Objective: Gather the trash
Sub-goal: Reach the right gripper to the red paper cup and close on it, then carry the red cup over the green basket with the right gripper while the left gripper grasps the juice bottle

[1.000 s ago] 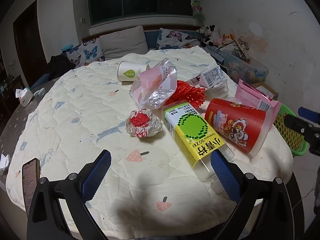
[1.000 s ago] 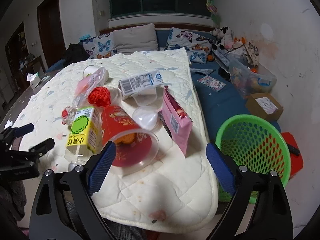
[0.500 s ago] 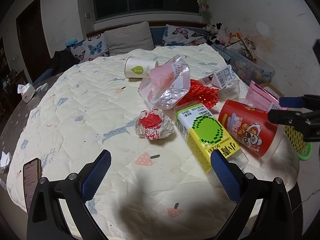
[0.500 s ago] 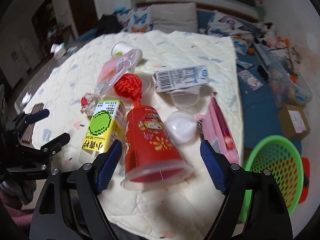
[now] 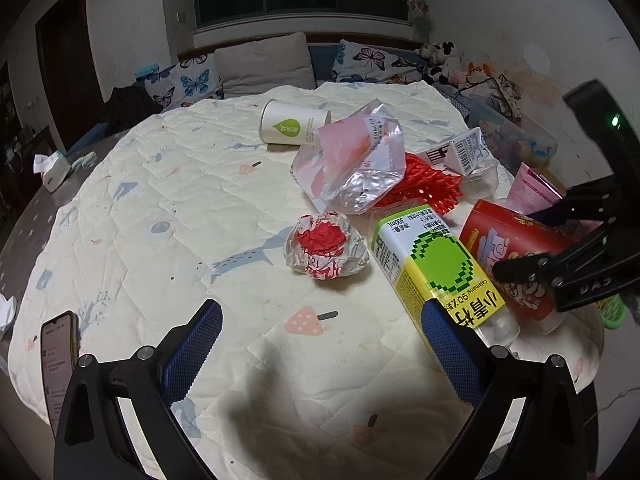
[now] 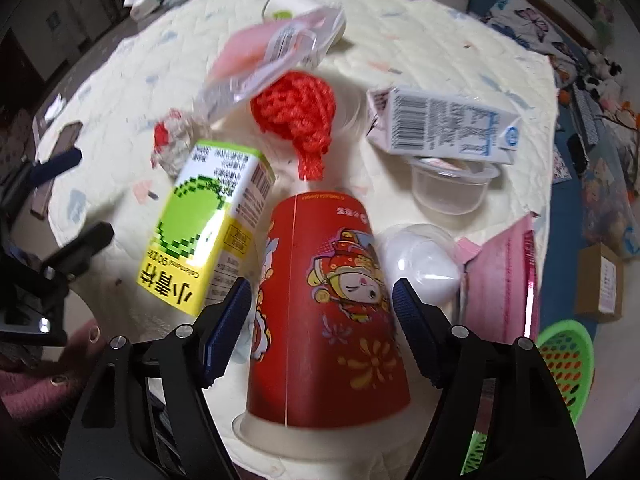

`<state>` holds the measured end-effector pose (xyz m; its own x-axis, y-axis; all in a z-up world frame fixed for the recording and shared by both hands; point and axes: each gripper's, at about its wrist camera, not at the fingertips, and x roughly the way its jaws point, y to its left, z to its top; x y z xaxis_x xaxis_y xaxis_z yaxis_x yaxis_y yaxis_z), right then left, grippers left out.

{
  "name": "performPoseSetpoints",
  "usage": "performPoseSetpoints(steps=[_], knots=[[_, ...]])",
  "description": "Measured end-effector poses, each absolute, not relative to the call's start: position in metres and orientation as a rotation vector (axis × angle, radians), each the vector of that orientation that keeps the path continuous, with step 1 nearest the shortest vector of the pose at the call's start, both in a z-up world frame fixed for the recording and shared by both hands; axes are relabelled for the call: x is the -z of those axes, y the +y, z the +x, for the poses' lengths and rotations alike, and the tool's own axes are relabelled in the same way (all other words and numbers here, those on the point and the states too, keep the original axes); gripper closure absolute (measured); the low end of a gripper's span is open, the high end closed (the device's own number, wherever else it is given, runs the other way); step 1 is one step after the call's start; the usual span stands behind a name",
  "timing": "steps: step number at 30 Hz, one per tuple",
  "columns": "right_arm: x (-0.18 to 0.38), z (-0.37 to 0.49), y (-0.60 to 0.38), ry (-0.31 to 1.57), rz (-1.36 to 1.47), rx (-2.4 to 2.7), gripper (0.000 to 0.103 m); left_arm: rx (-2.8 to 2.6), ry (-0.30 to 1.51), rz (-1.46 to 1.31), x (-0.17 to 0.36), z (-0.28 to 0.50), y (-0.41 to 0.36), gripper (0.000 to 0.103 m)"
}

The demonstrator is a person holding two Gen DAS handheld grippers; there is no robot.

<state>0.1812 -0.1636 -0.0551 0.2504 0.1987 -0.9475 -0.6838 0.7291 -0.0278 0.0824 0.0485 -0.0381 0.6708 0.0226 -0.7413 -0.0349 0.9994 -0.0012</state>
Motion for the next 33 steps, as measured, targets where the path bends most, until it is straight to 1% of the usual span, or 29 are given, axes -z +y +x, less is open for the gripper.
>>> performPoseSetpoints(steps=[2, 8, 20, 22, 26, 30, 33], knots=[[0.055, 0.18, -0.164, 1.164, -0.501, -0.631, 0.035, -0.023, 0.84, -0.019, 0.038, 0.083, 0.048, 0.006], [0.046, 0.174, -0.18, 1.151, -0.44, -0.618, 0.035, 0.016, 0.866, -0.068, 0.036, 0.092, 0.047, 0.006], [-0.009, 0.144, -0.225, 1.014, -0.301, -0.581, 0.036, 0.116, 0.954, -0.12, 0.038, 0.134, 0.002, 0.009], [-0.016, 0.14, -0.234, 0.997, -0.285, -0.566, 0.036, 0.122, 0.973, -0.104, 0.041, 0.14, -0.007, 0.015], [-0.029, 0.139, -0.271, 0.967, -0.214, -0.511, 0.036, 0.119, 1.02, -0.097, 0.051, 0.151, -0.016, 0.018], [-0.034, 0.144, -0.315, 0.959, -0.146, -0.409, 0.036, 0.123, 1.09, -0.136, 0.067, 0.16, -0.02, 0.027], [-0.029, 0.153, -0.354, 0.967, -0.086, -0.317, 0.036, 0.111, 1.106, -0.113, 0.074, 0.163, -0.025, 0.03]])
